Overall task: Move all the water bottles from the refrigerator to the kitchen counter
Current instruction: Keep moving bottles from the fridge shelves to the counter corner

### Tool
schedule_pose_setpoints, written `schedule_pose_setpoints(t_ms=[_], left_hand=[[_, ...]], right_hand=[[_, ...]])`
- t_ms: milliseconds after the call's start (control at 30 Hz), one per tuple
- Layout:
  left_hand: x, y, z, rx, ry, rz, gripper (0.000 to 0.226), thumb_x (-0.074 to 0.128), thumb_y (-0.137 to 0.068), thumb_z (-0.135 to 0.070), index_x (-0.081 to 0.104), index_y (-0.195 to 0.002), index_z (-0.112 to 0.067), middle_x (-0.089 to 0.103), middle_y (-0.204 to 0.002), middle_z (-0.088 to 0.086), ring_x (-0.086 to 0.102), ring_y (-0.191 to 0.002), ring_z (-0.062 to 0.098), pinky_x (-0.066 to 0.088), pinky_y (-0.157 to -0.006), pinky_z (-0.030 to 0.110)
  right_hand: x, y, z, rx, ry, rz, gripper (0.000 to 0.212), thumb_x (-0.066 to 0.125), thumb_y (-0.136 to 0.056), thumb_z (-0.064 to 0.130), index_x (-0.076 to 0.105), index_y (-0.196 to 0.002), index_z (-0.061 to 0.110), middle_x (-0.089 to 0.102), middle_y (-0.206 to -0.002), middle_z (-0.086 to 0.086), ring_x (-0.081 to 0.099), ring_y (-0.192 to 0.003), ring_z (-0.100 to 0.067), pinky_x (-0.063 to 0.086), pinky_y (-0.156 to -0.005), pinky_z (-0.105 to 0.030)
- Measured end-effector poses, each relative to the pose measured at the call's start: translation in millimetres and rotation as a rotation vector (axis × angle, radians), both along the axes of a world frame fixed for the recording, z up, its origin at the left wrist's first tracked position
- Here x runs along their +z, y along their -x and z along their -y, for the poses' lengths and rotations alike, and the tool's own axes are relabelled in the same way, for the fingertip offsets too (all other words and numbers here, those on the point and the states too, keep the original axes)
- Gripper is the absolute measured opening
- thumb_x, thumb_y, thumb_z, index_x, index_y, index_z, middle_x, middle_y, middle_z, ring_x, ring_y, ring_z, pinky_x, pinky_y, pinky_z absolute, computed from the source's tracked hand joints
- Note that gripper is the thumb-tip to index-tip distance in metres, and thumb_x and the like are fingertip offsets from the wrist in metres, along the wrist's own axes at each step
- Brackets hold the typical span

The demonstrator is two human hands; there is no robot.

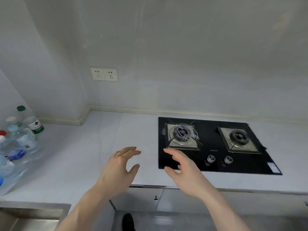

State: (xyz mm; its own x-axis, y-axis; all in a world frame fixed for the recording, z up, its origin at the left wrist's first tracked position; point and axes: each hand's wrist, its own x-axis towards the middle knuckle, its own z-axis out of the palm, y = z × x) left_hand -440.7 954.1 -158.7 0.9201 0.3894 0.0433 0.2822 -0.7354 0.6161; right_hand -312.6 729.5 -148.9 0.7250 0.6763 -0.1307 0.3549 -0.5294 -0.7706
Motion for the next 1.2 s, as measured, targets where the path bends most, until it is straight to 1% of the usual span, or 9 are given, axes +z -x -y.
schedule_pose_setpoints(t_ms=[167,267,367,400,500,633,800,1033,1200], left_hand=[[4.9,-24.9,71.3,-0.197,0.002,0.011,0.042,0.062,-0.098,-0.031,0.056,-0.137,-0.043,0.042,-0.148,-0.032,0.041,-0.136,0.002,0.034,-0.110,0.018],[11.3,-45.7,104.1,-0.307,0.004,0.028,0.042,0.063,-0.097,-0.030,0.057,-0.137,-0.043,0.044,-0.149,-0.029,0.044,-0.136,0.004,0.031,-0.112,0.018],[17.7,-70.5,134.2,-0.409,-0.015,0.039,0.044,0.064,-0.097,-0.031,0.056,-0.139,-0.042,0.044,-0.150,-0.027,0.041,-0.139,0.004,0.030,-0.116,0.020],[20.9,-80.5,145.1,-0.453,-0.018,0.047,0.044,0.064,-0.097,-0.031,0.056,-0.139,-0.042,0.044,-0.150,-0.027,0.039,-0.140,0.003,0.029,-0.117,0.021],[27.8,-113.9,178.7,-0.586,-0.031,0.063,0.044,0.063,-0.098,-0.033,0.055,-0.140,-0.043,0.042,-0.149,-0.029,0.034,-0.141,-0.003,0.028,-0.118,0.021],[38.0,-158.6,213.0,-0.728,-0.029,0.076,0.044,0.063,-0.097,-0.035,0.054,-0.139,-0.045,0.039,-0.150,-0.032,0.035,-0.138,-0.005,0.046,-0.107,0.029],[51.0,-221.3,251.6,-0.881,-0.060,0.123,0.044,0.066,-0.095,-0.036,0.055,-0.137,-0.046,0.041,-0.148,-0.034,0.043,-0.134,0.000,0.044,-0.109,0.030],[67.5,-294.3,320.4,-1.130,-0.099,0.164,0.045,0.061,-0.098,-0.040,0.052,-0.141,-0.045,0.036,-0.151,-0.034,0.032,-0.142,-0.004,0.034,-0.118,0.029],[75.4,-316.4,381.8,-1.307,-0.082,0.172,0.044,0.060,-0.098,-0.039,0.052,-0.141,-0.045,0.035,-0.149,-0.035,0.032,-0.140,-0.006,0.036,-0.116,0.031]], right_hand=[[12.2,14.1,91.6,-0.169,0.008,0.037,0.057,0.062,-0.102,0.031,0.041,-0.150,0.053,0.031,-0.153,0.040,0.037,-0.143,0.007,0.035,-0.122,-0.028],[16.1,17.8,134.3,-0.274,-0.010,0.033,0.057,0.064,-0.102,0.031,0.042,-0.149,0.052,0.032,-0.155,0.037,0.036,-0.145,0.005,0.035,-0.121,-0.027],[20.4,20.5,169.8,-0.378,-0.043,0.034,0.057,0.064,-0.102,0.029,0.043,-0.148,0.053,0.034,-0.154,0.036,0.037,-0.142,0.007,0.038,-0.103,-0.006],[20.6,21.4,182.4,-0.418,-0.049,0.038,0.056,0.064,-0.102,0.029,0.042,-0.148,0.053,0.034,-0.153,0.037,0.037,-0.142,0.007,0.038,-0.100,-0.004],[20.9,19.4,218.4,-0.543,-0.070,0.047,0.055,0.064,-0.101,0.031,0.043,-0.147,0.054,0.031,-0.150,0.042,0.035,-0.144,0.007,0.035,-0.116,-0.018],[28.1,6.9,251.7,-0.686,-0.059,0.092,0.055,0.065,-0.100,0.036,0.043,-0.147,0.054,0.036,-0.155,0.035,0.035,-0.143,0.011,0.035,-0.122,-0.029],[42.3,-16.8,286.2,-0.824,-0.035,0.141,0.055,0.065,-0.100,0.036,0.044,-0.149,0.050,0.037,-0.154,0.035,0.037,-0.141,0.012,0.035,-0.122,-0.029],[50.8,-33.7,333.6,-1.047,-0.018,0.205,0.055,0.066,-0.098,0.037,0.045,-0.147,0.050,0.041,-0.156,0.029,0.043,-0.141,0.004,0.040,-0.119,-0.035],[59.6,-20.1,375.8,-1.218,-0.016,0.215,0.053,0.067,-0.100,0.030,0.049,-0.146,0.047,0.043,-0.149,0.031,0.043,-0.136,0.009,0.039,-0.118,-0.027]])
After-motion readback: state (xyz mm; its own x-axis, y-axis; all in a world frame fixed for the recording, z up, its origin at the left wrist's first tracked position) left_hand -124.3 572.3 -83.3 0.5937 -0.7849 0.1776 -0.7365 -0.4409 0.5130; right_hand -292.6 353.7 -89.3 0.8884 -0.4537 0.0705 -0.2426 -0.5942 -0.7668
